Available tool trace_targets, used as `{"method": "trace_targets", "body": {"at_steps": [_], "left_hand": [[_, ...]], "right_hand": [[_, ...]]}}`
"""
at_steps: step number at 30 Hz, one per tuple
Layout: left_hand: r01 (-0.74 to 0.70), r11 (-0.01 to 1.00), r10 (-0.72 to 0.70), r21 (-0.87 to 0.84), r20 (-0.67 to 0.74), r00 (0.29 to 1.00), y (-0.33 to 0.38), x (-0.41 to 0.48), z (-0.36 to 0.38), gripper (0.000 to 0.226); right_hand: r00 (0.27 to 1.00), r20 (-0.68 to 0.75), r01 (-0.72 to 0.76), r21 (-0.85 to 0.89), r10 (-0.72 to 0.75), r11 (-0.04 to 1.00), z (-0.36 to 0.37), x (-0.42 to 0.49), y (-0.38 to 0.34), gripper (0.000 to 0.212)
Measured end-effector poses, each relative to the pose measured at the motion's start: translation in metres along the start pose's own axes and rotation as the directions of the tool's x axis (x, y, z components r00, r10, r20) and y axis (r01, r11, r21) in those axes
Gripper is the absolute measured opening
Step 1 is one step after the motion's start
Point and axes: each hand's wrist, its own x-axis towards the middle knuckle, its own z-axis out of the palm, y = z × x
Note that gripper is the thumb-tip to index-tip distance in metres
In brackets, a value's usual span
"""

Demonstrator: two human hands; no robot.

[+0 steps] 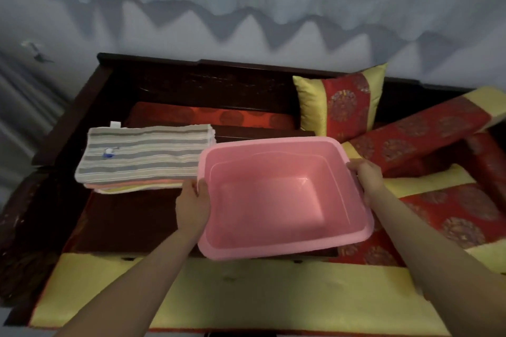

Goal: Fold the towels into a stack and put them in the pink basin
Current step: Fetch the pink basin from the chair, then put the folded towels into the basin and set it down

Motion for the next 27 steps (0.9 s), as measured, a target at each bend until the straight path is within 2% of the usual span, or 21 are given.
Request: {"method": "trace_targets", "body": {"at_steps": [6,13,16,18,19,21,22,23,25,27], "left_hand": [[-0.042,0.999,0.042,0.010,0.016,0.999,0.017,0.016,0.030,0.031],[-0.036,0.999,0.036,0.014,0.023,0.999,0.022,0.023,0.037,0.031],[-0.057,0.998,0.056,0.031,0.021,0.998,0.024,0.027,0.037,0.030],[-0.081,0.993,0.078,0.080,0.040,0.996,0.025,0.032,0.035,0.032],[-0.097,0.988,0.091,0.121,0.061,0.994,0.026,0.035,0.033,0.033],[-0.147,0.970,0.129,0.192,0.104,0.986,0.027,0.039,0.027,0.035],[-0.171,0.962,0.149,0.211,0.117,0.982,0.028,0.042,0.022,0.035],[-0.181,0.960,0.157,0.213,0.125,0.980,0.031,0.044,0.017,0.035],[-0.196,0.963,0.180,0.185,0.100,0.979,0.036,0.052,0.005,0.036],[-0.200,0.966,0.197,0.165,0.037,0.980,0.039,0.069,-0.015,0.037]], "right_hand": [[1.000,-0.016,0.010,-0.015,-0.010,1.000,-0.013,0.026,0.003,0.016],[0.997,0.035,0.066,-0.088,-0.063,0.994,-0.014,0.042,0.004,0.011],[0.994,0.038,0.112,-0.174,-0.107,0.978,-0.015,0.046,0.001,0.009],[0.987,0.049,0.161,-0.392,-0.154,0.906,-0.016,0.050,-0.006,0.015],[0.982,0.071,0.186,-0.536,-0.175,0.823,-0.016,0.052,-0.012,0.021],[0.965,0.128,0.243,-0.770,-0.231,0.590,-0.013,0.054,-0.024,0.034],[0.950,0.151,0.271,-0.834,-0.274,0.480,-0.007,0.052,-0.031,0.039],[0.932,0.169,0.298,-0.858,-0.320,0.417,0.002,0.049,-0.038,0.042],[0.883,0.232,0.404,-0.819,-0.409,0.407,0.028,0.036,-0.055,0.044],[0.823,0.316,0.544,-0.674,-0.472,0.500,0.069,0.015,-0.075,0.044]]}}
